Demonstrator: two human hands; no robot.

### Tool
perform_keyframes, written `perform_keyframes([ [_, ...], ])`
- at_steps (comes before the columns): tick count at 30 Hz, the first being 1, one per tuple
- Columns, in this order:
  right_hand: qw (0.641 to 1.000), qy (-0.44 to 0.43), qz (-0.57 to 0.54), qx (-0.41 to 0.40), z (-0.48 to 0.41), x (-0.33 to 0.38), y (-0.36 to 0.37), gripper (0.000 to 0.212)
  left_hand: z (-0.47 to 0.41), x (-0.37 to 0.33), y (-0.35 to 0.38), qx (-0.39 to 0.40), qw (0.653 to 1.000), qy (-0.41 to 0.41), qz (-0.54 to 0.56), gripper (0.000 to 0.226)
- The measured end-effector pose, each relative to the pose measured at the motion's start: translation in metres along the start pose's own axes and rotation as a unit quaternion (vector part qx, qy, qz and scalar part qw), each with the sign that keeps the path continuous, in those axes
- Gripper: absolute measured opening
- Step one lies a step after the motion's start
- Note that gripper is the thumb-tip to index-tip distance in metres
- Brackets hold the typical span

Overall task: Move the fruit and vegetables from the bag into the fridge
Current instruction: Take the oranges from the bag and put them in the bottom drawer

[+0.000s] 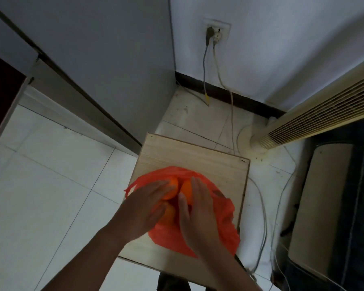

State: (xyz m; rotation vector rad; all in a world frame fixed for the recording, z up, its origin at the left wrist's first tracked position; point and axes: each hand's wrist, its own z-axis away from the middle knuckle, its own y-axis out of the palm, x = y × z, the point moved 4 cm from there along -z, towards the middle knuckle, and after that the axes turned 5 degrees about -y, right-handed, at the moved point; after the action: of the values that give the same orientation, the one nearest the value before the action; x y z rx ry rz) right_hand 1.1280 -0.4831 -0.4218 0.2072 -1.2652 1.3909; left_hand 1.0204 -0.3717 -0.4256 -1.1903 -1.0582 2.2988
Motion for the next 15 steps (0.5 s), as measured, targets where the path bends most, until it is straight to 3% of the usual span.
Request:
perform_keyframes([
  [2,0.997,-0.029,0.065,0.027,-0.004,-0.036,-0.002,0.078,-0.015,0.0,0.013,0.026,0.998,0.023,-0.05,0.063],
  [5,0.984,-0.091,0.113,0.099,-0.02,-0.068,-0.007,0.074,-0.034,0.014,0.023,0.054,0.996,-0.048,-0.061,0.076],
  [12,0.929,-0.227,0.208,0.205,-0.076,-0.063,-0.014,0.087,0.0,0.04,0.052,0.003,0.969,-0.205,0.14,0.091],
  [15,0.921,-0.245,0.215,0.214,-0.076,-0.062,-0.018,0.083,0.015,0.038,0.059,-0.003,0.96,-0.224,0.166,0.093],
])
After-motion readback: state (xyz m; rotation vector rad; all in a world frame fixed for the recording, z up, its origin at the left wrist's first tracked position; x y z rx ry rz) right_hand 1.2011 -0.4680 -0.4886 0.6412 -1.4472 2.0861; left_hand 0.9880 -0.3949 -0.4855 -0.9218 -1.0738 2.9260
